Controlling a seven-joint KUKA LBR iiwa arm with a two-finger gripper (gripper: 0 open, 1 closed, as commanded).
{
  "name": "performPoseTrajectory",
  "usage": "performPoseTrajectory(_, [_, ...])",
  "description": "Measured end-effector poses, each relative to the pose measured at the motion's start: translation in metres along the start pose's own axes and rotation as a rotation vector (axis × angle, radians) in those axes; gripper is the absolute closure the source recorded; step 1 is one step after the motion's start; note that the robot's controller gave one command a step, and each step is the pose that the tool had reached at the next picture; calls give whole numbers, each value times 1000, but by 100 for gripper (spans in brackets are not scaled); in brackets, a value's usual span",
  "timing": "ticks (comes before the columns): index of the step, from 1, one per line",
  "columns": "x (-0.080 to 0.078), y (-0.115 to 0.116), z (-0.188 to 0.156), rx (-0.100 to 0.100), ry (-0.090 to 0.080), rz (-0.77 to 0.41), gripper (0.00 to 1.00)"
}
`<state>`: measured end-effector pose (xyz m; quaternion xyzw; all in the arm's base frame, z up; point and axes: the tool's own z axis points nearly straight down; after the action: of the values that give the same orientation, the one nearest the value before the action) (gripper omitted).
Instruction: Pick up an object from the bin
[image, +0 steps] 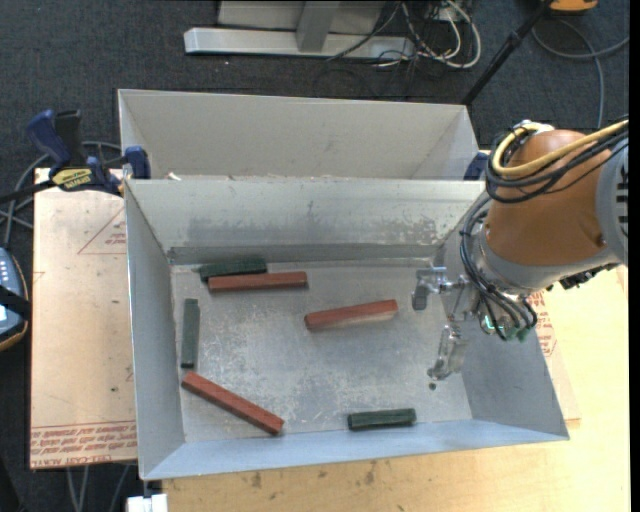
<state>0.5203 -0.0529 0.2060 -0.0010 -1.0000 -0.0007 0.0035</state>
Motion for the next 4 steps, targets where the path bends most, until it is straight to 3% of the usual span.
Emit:
performPoseTrajectory(1, [17,2,-85,3,-16,-146,0])
performPoseTrajectory(2, [-29,11,95,0,-1,-209,0])
performPoseTrajectory(3, [-94,33,109,0,-14,-198,0])
performPoseTrajectory(4, [-109,48,136,1,-10,-264,0])
